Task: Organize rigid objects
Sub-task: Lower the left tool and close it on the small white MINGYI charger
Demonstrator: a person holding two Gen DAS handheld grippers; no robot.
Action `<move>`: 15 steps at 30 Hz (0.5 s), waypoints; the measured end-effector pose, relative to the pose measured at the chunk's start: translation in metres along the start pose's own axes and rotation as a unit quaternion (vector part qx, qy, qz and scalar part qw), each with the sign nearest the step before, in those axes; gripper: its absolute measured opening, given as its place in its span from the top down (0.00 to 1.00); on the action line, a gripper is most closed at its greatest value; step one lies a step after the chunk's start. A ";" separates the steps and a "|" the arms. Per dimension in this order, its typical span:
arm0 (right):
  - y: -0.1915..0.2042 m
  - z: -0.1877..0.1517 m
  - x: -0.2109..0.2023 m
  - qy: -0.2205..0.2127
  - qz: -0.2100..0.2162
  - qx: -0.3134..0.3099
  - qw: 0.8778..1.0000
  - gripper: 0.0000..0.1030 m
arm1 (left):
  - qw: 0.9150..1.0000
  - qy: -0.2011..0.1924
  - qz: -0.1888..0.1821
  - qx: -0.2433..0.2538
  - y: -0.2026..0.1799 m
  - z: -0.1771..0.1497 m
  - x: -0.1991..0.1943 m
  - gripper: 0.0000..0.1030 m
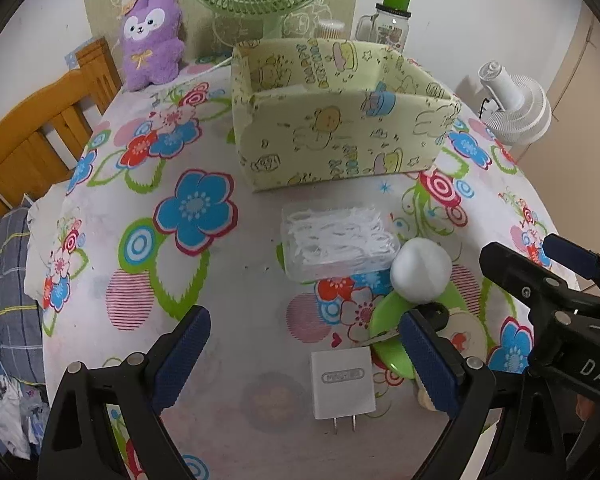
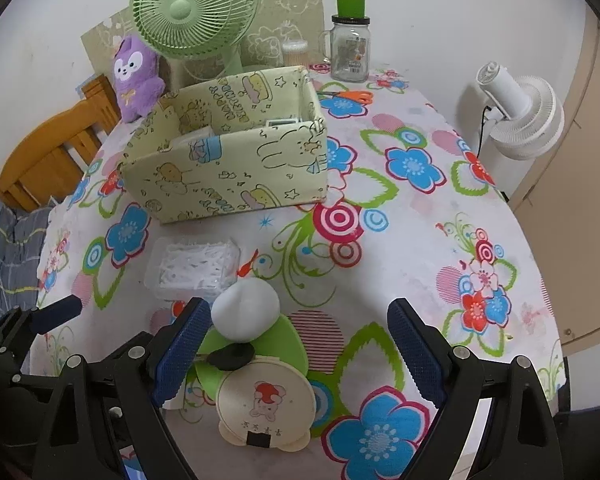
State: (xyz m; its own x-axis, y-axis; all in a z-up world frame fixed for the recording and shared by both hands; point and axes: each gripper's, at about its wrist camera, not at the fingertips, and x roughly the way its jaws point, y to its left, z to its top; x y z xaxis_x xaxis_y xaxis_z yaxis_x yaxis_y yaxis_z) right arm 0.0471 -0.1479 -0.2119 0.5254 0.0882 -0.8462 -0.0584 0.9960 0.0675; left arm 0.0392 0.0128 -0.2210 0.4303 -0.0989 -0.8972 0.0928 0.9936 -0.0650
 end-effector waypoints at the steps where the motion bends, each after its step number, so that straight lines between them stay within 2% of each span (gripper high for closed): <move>1: 0.001 -0.002 0.002 -0.004 0.002 -0.004 1.000 0.11 | 1.000 0.000 0.000 -0.001 0.000 -0.001 0.001 0.06; 6: 0.011 -0.009 0.010 -0.017 0.003 -0.027 0.999 0.11 | 1.000 0.004 -0.003 0.003 -0.002 -0.009 0.007 0.06; 15: 0.016 -0.020 0.024 -0.012 0.008 -0.033 0.999 0.11 | 1.000 0.015 -0.006 0.003 -0.004 -0.022 0.019 0.07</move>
State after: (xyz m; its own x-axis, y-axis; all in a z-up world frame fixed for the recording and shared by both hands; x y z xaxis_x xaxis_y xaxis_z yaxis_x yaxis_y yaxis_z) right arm 0.0414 -0.1300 -0.2420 0.5439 0.1051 -0.8325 -0.1220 0.9915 0.0454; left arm 0.0269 0.0078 -0.2472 0.4027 -0.1084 -0.9089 0.1023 0.9921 -0.0730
